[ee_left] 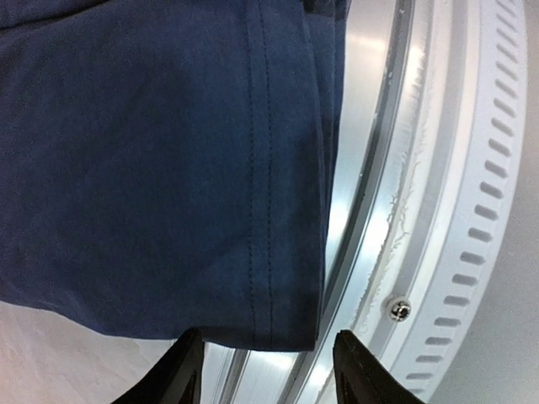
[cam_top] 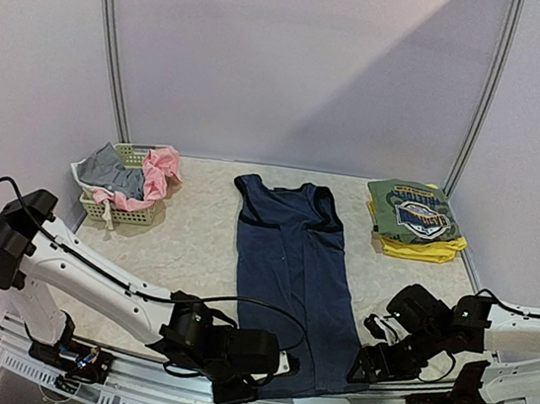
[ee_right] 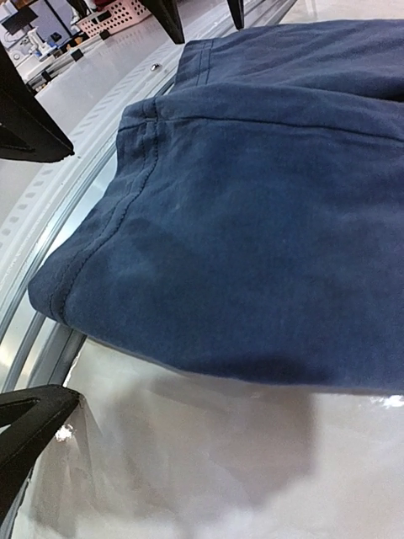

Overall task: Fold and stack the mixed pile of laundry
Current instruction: Pick up the rectangle-folded tank top from the center of the board.

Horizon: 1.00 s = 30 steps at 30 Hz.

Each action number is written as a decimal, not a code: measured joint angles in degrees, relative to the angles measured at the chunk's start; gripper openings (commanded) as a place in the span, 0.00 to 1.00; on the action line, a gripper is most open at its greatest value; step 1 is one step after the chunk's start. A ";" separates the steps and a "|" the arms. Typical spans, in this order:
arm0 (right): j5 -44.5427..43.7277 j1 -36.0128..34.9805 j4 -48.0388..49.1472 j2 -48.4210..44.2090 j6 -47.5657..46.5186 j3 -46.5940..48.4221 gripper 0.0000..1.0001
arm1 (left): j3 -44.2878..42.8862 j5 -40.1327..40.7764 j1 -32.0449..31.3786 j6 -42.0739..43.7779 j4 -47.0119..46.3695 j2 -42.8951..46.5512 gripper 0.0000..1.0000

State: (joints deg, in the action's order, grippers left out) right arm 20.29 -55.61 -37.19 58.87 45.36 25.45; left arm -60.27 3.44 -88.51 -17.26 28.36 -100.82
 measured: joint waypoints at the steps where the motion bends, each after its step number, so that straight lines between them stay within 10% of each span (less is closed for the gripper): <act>1: 0.00 0.00 0.37 0.00 0.15 -0.04 0.89 | 0.00 0.00 -0.04 0.04 -0.37 -0.31 0.52; 14: 1.53 -0.07 3.98 1.25 1.44 -0.81 0.81 | 0.11 1.51 -0.26 1.33 -3.63 -3.17 0.00; 30: 2.84 -0.26 2.05 -0.39 2.49 -2.32 0.38 | 0.22 2.60 -0.26 1.29 -4.20 -3.21 0.00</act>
State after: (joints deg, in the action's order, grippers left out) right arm 23.14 -55.88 -35.14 58.48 47.86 23.14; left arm -60.05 6.04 -88.77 -15.97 24.16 -104.03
